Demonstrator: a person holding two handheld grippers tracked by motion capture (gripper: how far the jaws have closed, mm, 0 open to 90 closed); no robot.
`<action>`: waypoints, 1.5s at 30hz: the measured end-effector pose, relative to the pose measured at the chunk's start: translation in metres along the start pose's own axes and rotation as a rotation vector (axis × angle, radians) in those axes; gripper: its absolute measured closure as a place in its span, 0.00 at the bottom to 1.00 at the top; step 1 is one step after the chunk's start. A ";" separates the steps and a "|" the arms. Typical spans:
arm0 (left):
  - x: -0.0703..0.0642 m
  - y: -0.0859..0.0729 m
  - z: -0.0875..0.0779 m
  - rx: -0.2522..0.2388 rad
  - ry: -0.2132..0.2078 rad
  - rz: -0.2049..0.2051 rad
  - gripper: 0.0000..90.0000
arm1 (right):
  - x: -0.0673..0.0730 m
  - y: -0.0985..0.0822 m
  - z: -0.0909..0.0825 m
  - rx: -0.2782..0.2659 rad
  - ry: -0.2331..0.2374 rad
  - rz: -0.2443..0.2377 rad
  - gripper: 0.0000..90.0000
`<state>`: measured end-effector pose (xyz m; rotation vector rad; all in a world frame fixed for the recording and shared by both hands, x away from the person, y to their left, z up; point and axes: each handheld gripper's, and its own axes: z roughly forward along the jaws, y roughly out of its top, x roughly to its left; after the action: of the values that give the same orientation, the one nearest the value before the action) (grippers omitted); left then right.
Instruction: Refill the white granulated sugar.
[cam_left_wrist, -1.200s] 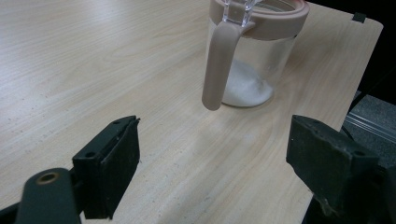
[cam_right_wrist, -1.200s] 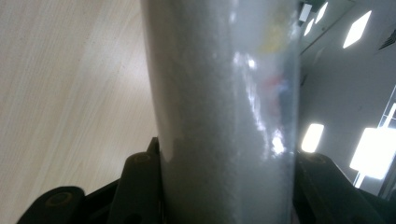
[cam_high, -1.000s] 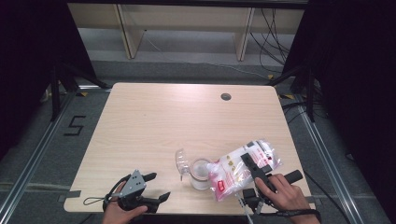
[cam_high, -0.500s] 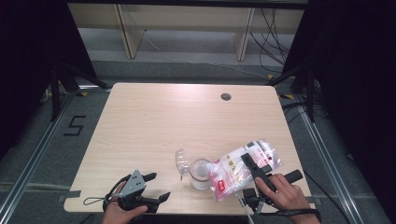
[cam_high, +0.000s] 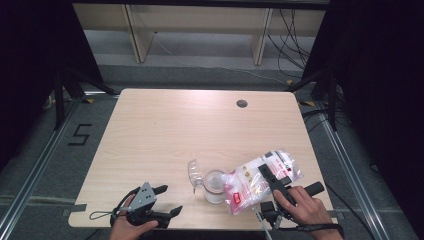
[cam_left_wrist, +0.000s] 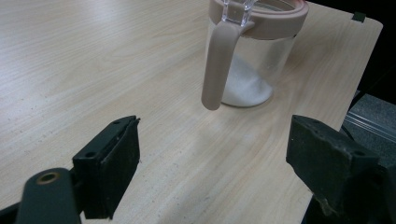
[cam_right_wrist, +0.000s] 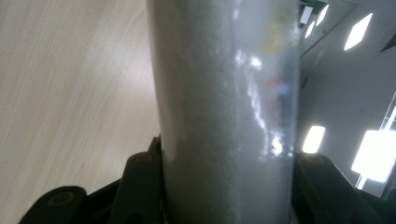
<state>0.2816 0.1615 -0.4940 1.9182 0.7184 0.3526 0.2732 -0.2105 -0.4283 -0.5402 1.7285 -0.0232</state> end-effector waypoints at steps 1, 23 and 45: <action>0.000 0.000 0.000 0.003 0.000 0.004 0.19 | 0.000 0.000 0.000 0.000 0.000 0.000 0.67; 0.000 0.000 -0.001 0.015 0.004 0.001 0.19 | 0.003 -0.001 0.000 0.006 0.011 0.028 0.68; 0.000 0.000 0.000 0.004 -0.004 0.008 0.19 | -0.001 -0.001 -0.003 0.023 0.001 -0.001 0.68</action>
<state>0.2822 0.1615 -0.4944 1.9254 0.7094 0.3522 0.2708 -0.2117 -0.4261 -0.5244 1.7269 -0.0444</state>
